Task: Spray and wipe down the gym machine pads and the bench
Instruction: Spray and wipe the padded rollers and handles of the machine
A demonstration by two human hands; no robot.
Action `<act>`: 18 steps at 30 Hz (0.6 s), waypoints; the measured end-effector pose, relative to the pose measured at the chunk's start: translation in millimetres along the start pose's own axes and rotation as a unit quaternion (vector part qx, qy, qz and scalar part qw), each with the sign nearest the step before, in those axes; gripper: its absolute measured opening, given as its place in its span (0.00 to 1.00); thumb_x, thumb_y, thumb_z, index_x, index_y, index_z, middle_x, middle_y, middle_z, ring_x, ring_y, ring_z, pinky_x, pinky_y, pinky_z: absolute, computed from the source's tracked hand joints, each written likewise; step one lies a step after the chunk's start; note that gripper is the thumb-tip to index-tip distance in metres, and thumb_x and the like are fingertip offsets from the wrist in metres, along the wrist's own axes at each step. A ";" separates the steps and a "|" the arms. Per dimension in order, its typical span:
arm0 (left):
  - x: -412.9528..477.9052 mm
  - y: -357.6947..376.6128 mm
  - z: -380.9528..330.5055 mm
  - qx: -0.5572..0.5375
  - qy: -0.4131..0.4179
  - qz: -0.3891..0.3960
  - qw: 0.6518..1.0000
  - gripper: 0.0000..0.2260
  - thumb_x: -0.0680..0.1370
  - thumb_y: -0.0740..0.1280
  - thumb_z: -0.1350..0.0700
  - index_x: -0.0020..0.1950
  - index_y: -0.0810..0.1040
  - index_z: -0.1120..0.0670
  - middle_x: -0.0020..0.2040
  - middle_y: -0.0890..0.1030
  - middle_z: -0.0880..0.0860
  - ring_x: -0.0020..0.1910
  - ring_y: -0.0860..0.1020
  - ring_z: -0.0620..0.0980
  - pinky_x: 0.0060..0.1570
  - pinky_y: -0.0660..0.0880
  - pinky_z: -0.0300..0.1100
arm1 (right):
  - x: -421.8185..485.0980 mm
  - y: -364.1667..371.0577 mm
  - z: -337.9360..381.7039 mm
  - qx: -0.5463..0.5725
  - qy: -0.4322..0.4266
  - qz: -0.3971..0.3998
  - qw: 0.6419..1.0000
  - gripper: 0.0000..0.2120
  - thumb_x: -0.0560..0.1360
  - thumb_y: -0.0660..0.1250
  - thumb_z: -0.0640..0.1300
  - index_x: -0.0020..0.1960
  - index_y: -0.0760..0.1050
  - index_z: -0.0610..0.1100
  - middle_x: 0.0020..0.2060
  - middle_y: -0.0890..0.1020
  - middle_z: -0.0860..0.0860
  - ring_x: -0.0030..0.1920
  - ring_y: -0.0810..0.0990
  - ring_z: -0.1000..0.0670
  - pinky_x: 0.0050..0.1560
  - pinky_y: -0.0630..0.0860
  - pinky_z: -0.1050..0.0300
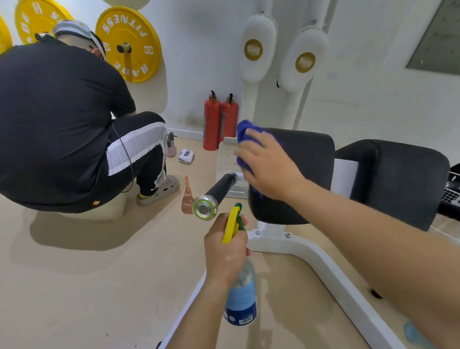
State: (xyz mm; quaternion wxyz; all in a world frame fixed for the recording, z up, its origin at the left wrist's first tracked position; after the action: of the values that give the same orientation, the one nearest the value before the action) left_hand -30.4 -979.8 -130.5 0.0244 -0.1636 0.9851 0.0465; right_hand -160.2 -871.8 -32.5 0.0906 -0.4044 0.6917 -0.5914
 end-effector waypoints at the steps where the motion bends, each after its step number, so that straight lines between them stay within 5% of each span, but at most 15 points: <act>1: 0.1 -3.3 2.7 -0.006 -0.006 -0.007 1.000 0.13 0.74 0.62 0.71 0.46 0.82 0.56 0.46 0.83 0.55 0.36 0.77 0.50 0.31 0.76 0.38 | -10.7 12.1 7.8 -0.034 -0.039 0.003 0.999 0.15 0.75 0.66 0.49 0.60 0.78 0.47 0.59 0.81 0.48 0.70 0.70 0.43 0.75 0.61 0.43; 6: 3.9 -10.0 11.1 -0.006 -0.004 -0.019 1.000 0.12 0.74 0.63 0.70 0.47 0.81 0.56 0.43 0.83 0.54 0.33 0.76 0.50 0.30 0.76 0.38 | -59.0 54.4 23.5 -0.092 -0.160 0.011 0.983 0.11 0.74 0.67 0.44 0.55 0.78 0.45 0.55 0.81 0.48 0.67 0.74 0.40 0.74 0.62 0.42; 11: 8.9 -4.9 7.2 -0.019 -0.005 -0.019 1.000 0.12 0.75 0.63 0.70 0.48 0.81 0.55 0.45 0.83 0.53 0.36 0.77 0.47 0.31 0.76 0.38 | -53.1 21.7 -5.4 -0.156 -0.293 0.080 0.940 0.20 0.74 0.71 0.42 0.64 0.73 0.48 0.68 0.75 0.46 0.72 0.68 0.40 0.75 0.60 0.41; 18: 10.0 2.6 5.9 -0.009 0.001 -0.011 1.000 0.13 0.73 0.62 0.71 0.46 0.81 0.57 0.45 0.83 0.54 0.36 0.77 0.51 0.30 0.76 0.36 | -44.9 29.0 -4.7 -0.053 -0.020 -0.080 0.995 0.19 0.75 0.71 0.44 0.65 0.75 0.47 0.75 0.69 0.44 0.76 0.64 0.38 0.75 0.62 0.37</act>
State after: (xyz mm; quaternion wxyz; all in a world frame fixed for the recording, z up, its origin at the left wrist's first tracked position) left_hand -40.4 -980.0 -136.8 0.0223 -0.1743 0.9829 0.0550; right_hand -146.8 -839.2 -72.9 0.0353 -0.4749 0.6854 -0.5508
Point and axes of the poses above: each hand's wrist, its own x-axis towards the middle knuckle, its own y-axis out of the palm, z = x × y, the point moved 1 cm from there along x, towards the middle knuckle
